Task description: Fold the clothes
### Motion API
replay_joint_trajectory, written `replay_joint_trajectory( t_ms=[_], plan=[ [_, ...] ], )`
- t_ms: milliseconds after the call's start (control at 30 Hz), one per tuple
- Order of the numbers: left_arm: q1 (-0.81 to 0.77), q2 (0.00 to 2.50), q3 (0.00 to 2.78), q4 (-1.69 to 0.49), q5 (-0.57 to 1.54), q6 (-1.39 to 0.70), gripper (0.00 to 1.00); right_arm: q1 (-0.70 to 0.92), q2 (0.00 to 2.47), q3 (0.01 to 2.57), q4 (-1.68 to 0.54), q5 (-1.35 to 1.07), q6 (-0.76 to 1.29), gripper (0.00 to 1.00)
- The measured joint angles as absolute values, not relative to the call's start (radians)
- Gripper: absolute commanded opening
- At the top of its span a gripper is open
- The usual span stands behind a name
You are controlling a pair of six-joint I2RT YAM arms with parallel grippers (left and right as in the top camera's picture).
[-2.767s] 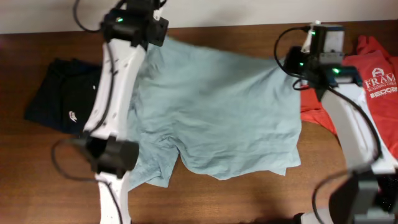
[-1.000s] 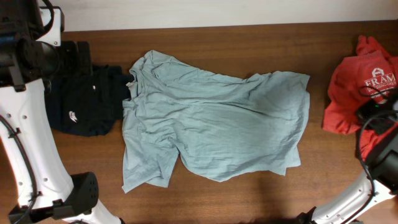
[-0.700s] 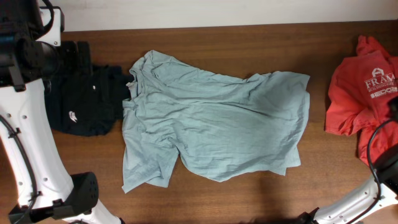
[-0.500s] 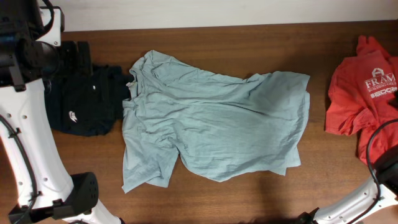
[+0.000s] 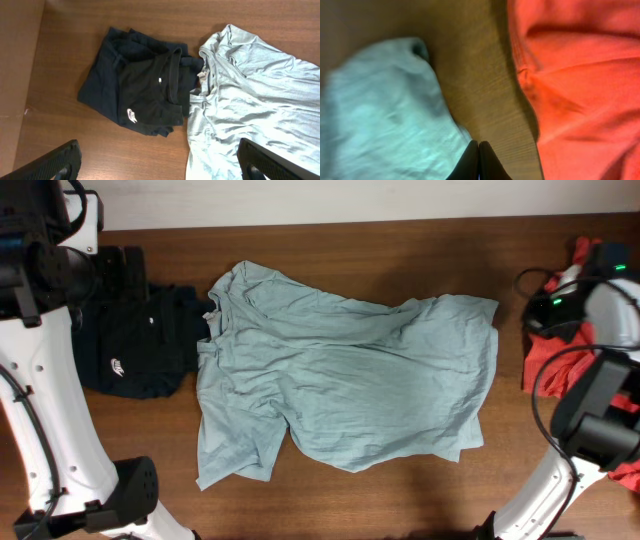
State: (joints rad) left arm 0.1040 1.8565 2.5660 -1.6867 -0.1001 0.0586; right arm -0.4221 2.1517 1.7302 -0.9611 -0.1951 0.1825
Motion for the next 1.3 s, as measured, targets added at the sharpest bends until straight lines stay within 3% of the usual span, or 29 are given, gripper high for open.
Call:
replay_joint_trajectory(
  t_ms=[333,667,867,1100,1200,1300],
  plan=[
    [0.104,1.853,2.566,-1.687,-0.101,0.059,0.99,-0.484,2.153,1.547,-0.829,-0.026,0.221,0.04],
    [0.104,1.834,2.566,-1.687,-0.100,0.058,0.99,-0.749,2.154,1.555,-0.926,0.054,0.298,0.04],
    [0.104,1.825,2.566,-1.687,-0.100,0.059,0.99,-0.850,2.150,1.644,-1.031,-0.147,0.312,0.05],
    [0.104,1.819,2.526,-1.686,-0.099,0.059,0.98,-0.841,2.001,1.685,-1.066,-0.491,0.245,0.10],
    [0.104,1.821,2.445,-1.682,-0.078,0.058,0.83,-0.801,1.894,1.698,-1.087,-0.591,0.212,0.09],
    [0.104,1.826,2.327,-1.652,-0.021,0.071,0.79,-0.720,1.814,1.716,-1.128,-0.624,0.178,0.09]
  ],
)
